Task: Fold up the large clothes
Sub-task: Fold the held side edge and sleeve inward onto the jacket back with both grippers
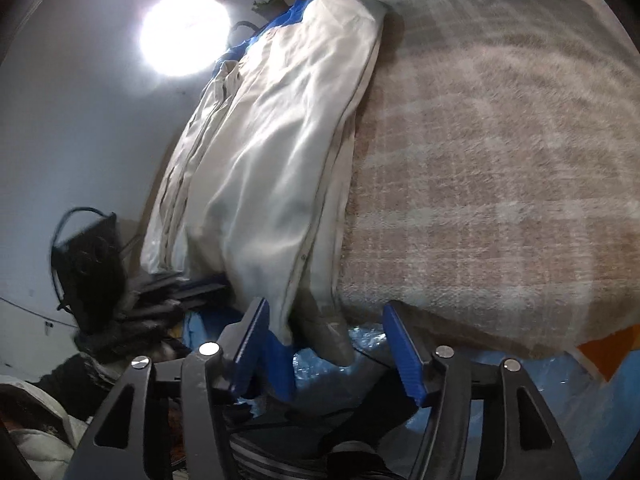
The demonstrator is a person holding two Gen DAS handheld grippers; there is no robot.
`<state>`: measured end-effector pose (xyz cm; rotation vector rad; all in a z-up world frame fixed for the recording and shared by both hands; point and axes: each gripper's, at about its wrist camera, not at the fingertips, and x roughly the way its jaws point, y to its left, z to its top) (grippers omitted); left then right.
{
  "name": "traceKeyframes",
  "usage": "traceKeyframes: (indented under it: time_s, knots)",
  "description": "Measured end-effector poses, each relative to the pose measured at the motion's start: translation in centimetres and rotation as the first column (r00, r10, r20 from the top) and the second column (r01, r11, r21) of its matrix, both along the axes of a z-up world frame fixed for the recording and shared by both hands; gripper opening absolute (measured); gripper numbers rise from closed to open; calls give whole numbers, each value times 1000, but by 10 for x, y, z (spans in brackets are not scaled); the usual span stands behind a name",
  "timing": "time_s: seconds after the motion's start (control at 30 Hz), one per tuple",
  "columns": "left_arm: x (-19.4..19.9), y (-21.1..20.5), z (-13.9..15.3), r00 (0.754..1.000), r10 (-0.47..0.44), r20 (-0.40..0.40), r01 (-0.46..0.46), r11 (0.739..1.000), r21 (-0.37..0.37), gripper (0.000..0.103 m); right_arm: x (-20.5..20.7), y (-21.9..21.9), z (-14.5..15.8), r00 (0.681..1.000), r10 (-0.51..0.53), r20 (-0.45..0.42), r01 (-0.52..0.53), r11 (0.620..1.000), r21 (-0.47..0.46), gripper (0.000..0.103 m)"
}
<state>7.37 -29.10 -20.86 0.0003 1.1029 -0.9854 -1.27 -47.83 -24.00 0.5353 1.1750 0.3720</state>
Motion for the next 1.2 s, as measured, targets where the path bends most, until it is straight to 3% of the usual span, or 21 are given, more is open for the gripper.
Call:
traceKeyframes:
  time_s: [0.07,0.1,0.13,0.17,0.27,0.4,0.5,0.6,0.67,0.7,0.73,0.77,0.8,1.03,1.07,1.2]
  knots:
    - [-6,-7,4,998,-25,49,24,999,21,8,2,5,-1,1000,21,5,-21,1000,15,74]
    - [-7,-7,6,998,-30,52,29,999,24,8,2,8,-3,999,33,4,-33,999,11,71]
    - [-9,-6,8,998,-37,48,35,999,24,8,3,11,-5,999,45,-5,-45,999,12,63]
    - [-12,-4,10,998,-43,54,42,999,30,8,5,14,-9,998,59,-21,-58,998,30,35]
    - [-22,-3,15,993,-69,98,63,996,56,8,8,21,-12,996,71,-47,-69,997,33,27]
    - [-32,-4,24,988,-97,122,91,994,54,8,5,19,2,998,56,-22,-52,988,144,2]
    - [-35,-6,31,984,-105,145,99,994,43,20,8,21,11,999,44,0,-43,977,210,1]
    - [-30,-5,37,986,-87,140,86,996,17,24,14,34,15,998,63,-1,-63,989,134,1]
    - [-29,-2,38,985,-81,154,79,997,20,24,12,35,19,998,59,13,-59,996,67,7]
    - [-26,0,38,986,-75,149,73,997,17,24,9,33,20,999,52,15,-52,998,45,13]
    - [-24,1,37,987,-73,141,72,997,14,24,6,29,20,999,42,16,-42,998,39,38]
    - [-22,1,36,988,-71,136,69,997,18,24,3,22,19,1000,25,18,-26,999,38,57]
    - [-19,0,33,989,-67,132,65,998,24,24,3,16,17,1000,9,16,-10,999,36,59]
    - [-15,1,32,987,-67,144,63,997,32,24,19,4,-13,996,22,-85,-17,998,58,62]
    - [-15,1,32,987,-69,147,65,997,34,24,20,5,-15,995,33,-90,-28,998,56,60]
    - [-16,0,32,986,-76,149,71,997,35,24,28,20,-24,990,71,-120,-57,992,114,33]
